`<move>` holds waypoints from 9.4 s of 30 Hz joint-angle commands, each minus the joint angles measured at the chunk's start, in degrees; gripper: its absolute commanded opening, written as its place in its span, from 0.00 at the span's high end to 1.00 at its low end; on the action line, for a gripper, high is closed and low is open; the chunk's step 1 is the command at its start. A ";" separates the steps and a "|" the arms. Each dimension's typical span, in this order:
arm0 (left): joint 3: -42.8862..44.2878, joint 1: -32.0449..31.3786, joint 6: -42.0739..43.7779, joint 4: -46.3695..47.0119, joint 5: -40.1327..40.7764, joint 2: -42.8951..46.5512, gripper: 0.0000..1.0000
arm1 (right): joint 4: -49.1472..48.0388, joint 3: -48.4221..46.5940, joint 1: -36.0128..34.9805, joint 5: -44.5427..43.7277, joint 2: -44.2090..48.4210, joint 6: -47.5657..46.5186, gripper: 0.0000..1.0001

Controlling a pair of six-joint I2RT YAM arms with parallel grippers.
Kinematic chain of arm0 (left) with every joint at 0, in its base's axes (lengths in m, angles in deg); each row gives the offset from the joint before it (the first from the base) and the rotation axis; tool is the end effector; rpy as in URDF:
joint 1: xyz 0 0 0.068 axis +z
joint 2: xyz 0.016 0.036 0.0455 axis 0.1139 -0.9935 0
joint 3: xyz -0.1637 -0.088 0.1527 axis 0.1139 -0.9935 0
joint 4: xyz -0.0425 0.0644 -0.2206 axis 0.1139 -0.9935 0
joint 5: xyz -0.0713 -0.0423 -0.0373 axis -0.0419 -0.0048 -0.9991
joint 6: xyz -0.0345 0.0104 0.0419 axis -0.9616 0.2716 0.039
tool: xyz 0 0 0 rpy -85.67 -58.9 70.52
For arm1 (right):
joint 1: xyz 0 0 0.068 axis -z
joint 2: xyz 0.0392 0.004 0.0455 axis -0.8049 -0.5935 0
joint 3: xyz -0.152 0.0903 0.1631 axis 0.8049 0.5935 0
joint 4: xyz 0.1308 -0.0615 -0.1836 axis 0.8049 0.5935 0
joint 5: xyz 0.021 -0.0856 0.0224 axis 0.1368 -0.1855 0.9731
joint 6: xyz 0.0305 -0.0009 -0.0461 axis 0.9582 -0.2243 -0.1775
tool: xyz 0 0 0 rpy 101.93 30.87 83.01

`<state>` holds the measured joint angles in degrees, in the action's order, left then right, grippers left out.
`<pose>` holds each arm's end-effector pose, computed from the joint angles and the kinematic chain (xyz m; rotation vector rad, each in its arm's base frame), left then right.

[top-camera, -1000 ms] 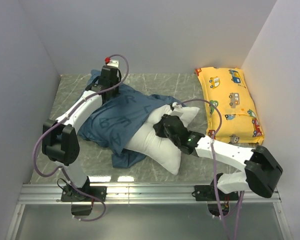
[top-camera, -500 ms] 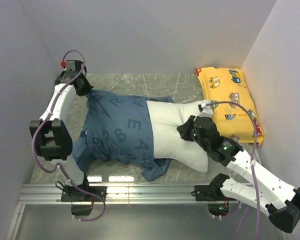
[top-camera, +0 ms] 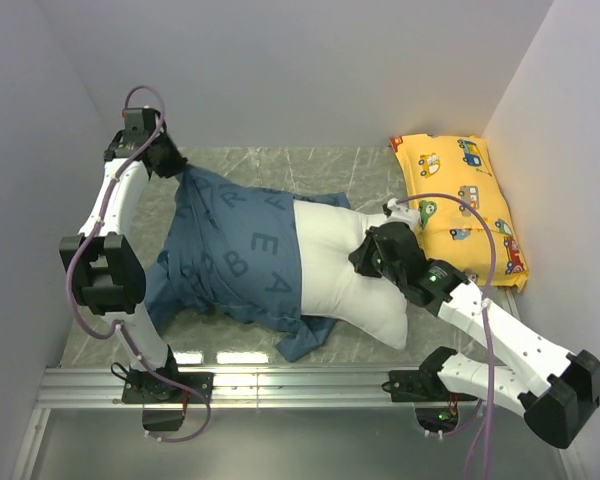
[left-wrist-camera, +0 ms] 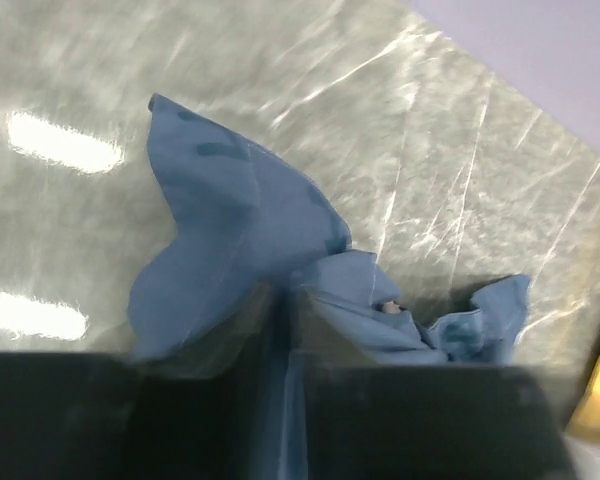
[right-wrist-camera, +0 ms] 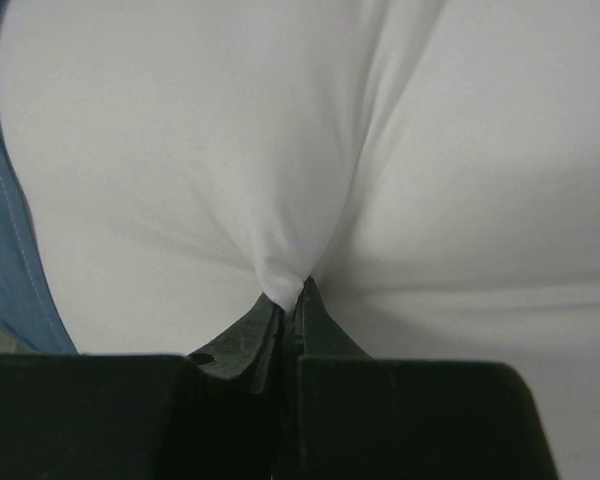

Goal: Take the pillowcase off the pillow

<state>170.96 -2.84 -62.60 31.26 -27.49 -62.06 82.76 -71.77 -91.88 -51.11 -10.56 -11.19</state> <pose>0.3760 0.0210 0.3010 -0.6796 2.2305 -0.3590 0.1639 0.1199 0.2633 0.1259 2.2152 0.5467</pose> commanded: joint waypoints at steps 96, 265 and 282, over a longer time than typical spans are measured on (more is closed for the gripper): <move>-5.23 -35.26 5.77 2.92 23.82 16.71 0.50 | 4.16 -19.03 -8.38 -4.53 -16.57 -13.56 1.00; -43.27 -18.20 -1.44 0.89 12.04 53.97 0.20 | 4.34 -36.88 2.24 9.35 -33.26 -9.61 1.00; -49.26 -17.51 -3.54 3.54 22.32 53.53 1.00 | 5.31 -36.27 4.09 10.15 -30.81 -10.22 1.00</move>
<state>120.88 -21.15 -66.36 34.67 -12.40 -10.69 91.33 -107.83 -89.39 -39.86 -46.16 -21.33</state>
